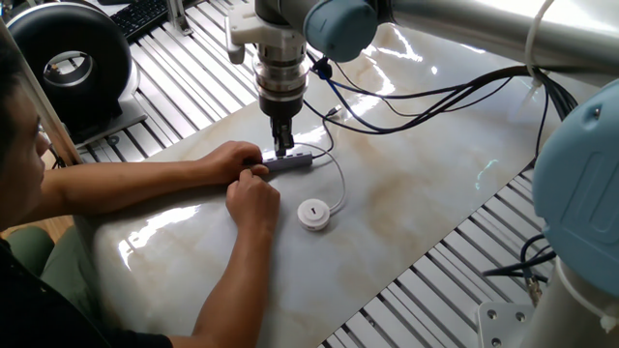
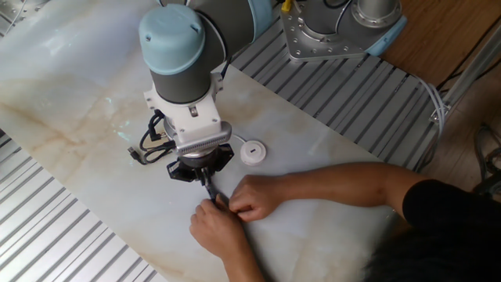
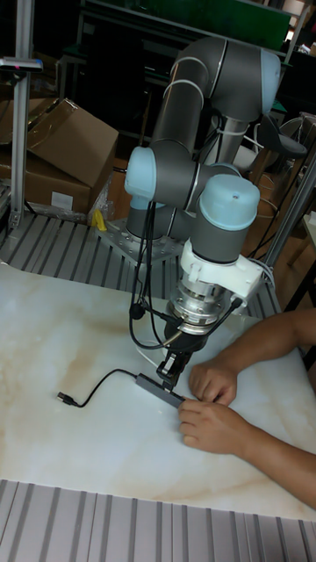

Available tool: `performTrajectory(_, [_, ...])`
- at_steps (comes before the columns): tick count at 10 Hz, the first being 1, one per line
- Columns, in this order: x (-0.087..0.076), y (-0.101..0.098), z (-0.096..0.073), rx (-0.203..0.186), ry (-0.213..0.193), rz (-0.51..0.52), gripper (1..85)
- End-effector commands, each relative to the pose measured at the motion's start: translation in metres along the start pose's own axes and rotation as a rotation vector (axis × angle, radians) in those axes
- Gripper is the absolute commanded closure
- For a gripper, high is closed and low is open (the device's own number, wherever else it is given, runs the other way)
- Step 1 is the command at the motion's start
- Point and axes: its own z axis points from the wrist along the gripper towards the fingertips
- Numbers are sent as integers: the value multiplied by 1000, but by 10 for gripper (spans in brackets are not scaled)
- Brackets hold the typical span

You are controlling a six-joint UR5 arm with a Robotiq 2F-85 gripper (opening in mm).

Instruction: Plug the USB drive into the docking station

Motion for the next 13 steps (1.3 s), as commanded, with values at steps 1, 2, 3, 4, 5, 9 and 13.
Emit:
performTrajectory(1, [-1,1,1,-13,-6,13,843])
performTrajectory(2, [-6,-2,1,0,-11,13,843])
performTrajectory(3, [-15,-6,2,16,-42,21,843])
performTrajectory(4, [-19,-8,3,19,-56,25,843])
performTrajectory(5, [-18,-8,4,18,-62,23,843])
performTrajectory(9, [-10,-15,8,39,-54,26,843])
performTrajectory(13, [0,-21,9,75,-14,38,843])
